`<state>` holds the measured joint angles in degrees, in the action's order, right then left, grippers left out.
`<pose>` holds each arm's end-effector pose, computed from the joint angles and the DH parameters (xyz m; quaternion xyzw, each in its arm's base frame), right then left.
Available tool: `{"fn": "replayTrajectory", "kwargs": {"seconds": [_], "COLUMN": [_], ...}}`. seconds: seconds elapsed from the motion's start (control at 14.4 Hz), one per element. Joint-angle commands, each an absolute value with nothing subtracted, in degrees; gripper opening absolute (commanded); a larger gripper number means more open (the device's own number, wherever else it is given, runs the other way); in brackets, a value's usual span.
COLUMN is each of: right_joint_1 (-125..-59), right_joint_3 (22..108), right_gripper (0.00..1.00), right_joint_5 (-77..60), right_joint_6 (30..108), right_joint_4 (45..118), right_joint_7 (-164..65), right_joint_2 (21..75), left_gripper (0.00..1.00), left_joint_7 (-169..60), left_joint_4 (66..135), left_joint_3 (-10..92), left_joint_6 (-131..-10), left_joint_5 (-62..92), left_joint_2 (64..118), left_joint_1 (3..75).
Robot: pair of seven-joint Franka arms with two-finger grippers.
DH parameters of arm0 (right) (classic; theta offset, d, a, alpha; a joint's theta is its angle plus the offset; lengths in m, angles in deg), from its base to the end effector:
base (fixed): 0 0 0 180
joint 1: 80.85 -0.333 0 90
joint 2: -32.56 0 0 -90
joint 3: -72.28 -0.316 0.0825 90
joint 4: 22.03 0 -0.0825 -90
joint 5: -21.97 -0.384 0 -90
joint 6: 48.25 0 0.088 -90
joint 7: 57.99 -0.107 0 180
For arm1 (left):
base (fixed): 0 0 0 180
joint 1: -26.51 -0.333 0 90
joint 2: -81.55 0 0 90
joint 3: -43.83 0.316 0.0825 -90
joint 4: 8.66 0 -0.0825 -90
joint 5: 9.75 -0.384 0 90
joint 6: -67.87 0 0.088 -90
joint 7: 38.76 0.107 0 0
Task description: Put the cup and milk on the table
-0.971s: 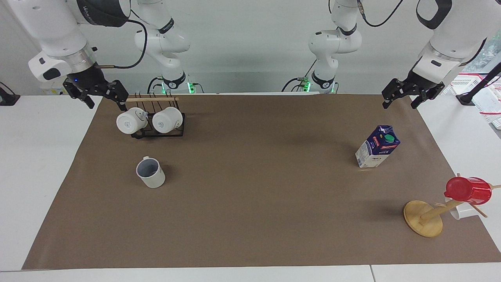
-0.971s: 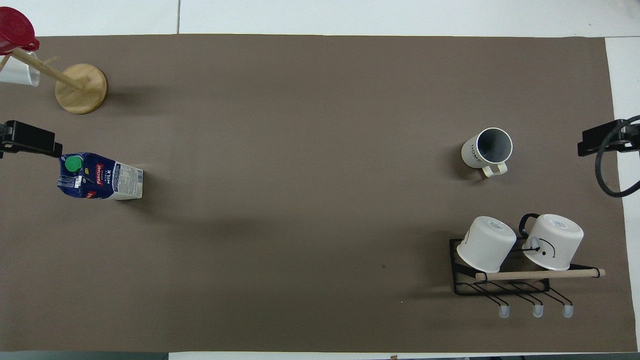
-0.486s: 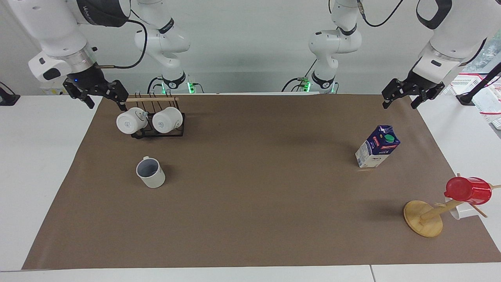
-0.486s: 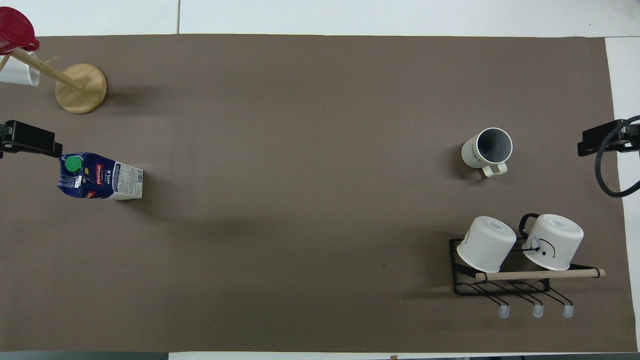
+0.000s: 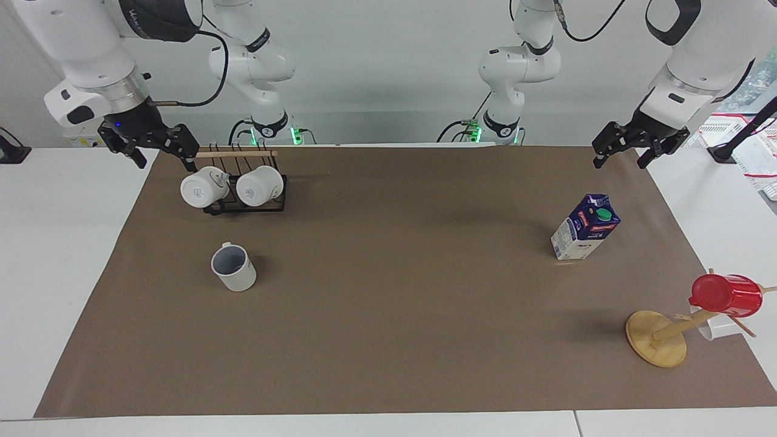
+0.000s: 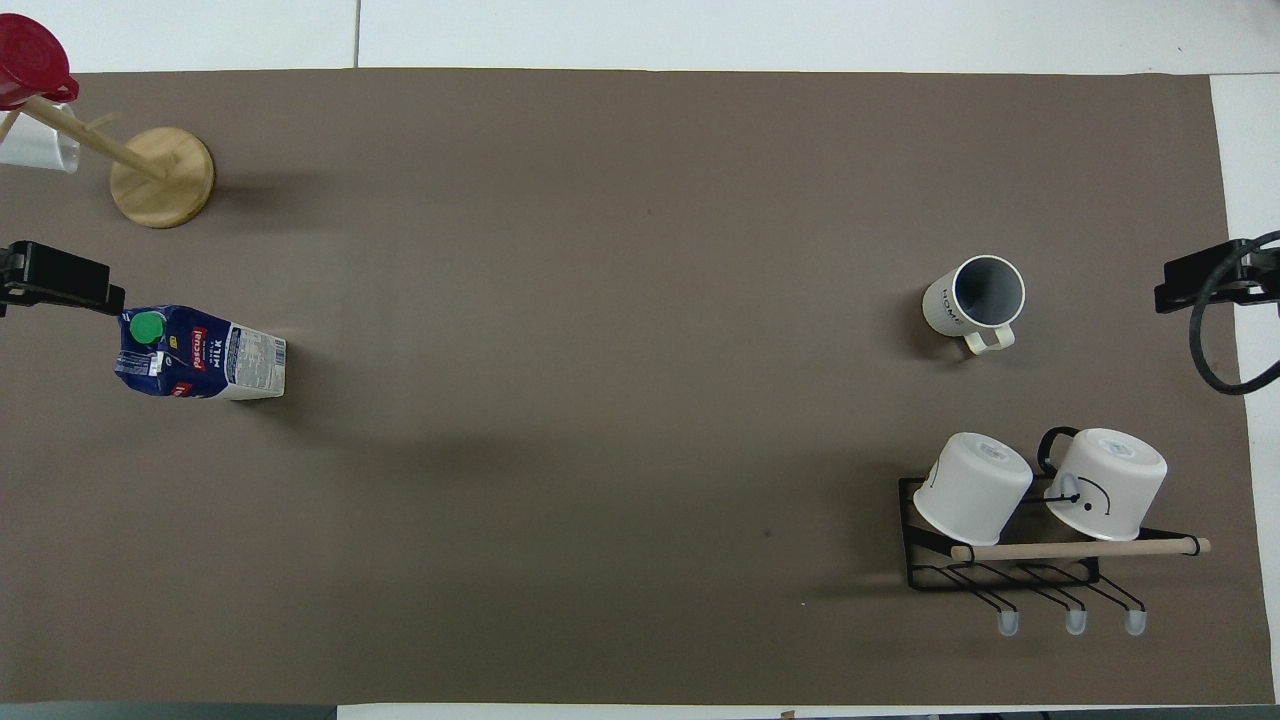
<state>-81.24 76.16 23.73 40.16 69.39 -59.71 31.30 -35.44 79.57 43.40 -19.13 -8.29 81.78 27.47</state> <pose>0.5432 -0.0369 0.6225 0.9987 -0.0456 -0.0155 0.0144 0.5504 -0.0162 0.6323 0.9990 -0.0416 -0.0125 0.0130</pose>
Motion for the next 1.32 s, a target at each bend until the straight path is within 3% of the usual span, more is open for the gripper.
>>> {"fn": "replayTrajectory", "kwargs": {"seconds": [0.0, 0.49, 0.62, 0.9, 1.25], "right_joint_1": [-80.76, -80.94, -80.85, -80.85, -82.08], "right_joint_3": [75.71, 75.62, 75.62, 75.62, 75.36], "right_gripper": [1.00, 1.00, 1.00, 1.00, 1.00], "right_joint_5": [24.08, 23.29, 23.11, 20.93, 20.65], "right_joint_6": [40.79, 51.31, 54.22, 67.21, 80.40], "right_joint_4": [70.35, 78.07, 78.87, 79.83, 88.69], "right_joint_7": [-59.22, -52.82, -49.92, -42.36, -34.81], "right_joint_2": [30.45, 29.12, 31.57, 39.22, 42.31], "left_gripper": [1.00, 1.00, 1.00, 1.00, 1.00], "left_joint_7": [-34.63, -34.63, -34.63, -34.63, -34.63], "left_joint_4": [81.08, 81.08, 81.08, 81.08, 81.17], "left_joint_3": [43.48, 43.39, 43.48, 43.40, 43.39], "left_joint_6": [-19.05, -19.05, -19.05, -19.05, -19.05], "left_joint_5": [-7.90, -7.90, -7.90, -7.90, -7.90], "left_joint_2": [80.41, 80.41, 80.41, 80.41, 80.41], "left_joint_1": [27.30, 27.30, 27.30, 27.30, 27.30]}}
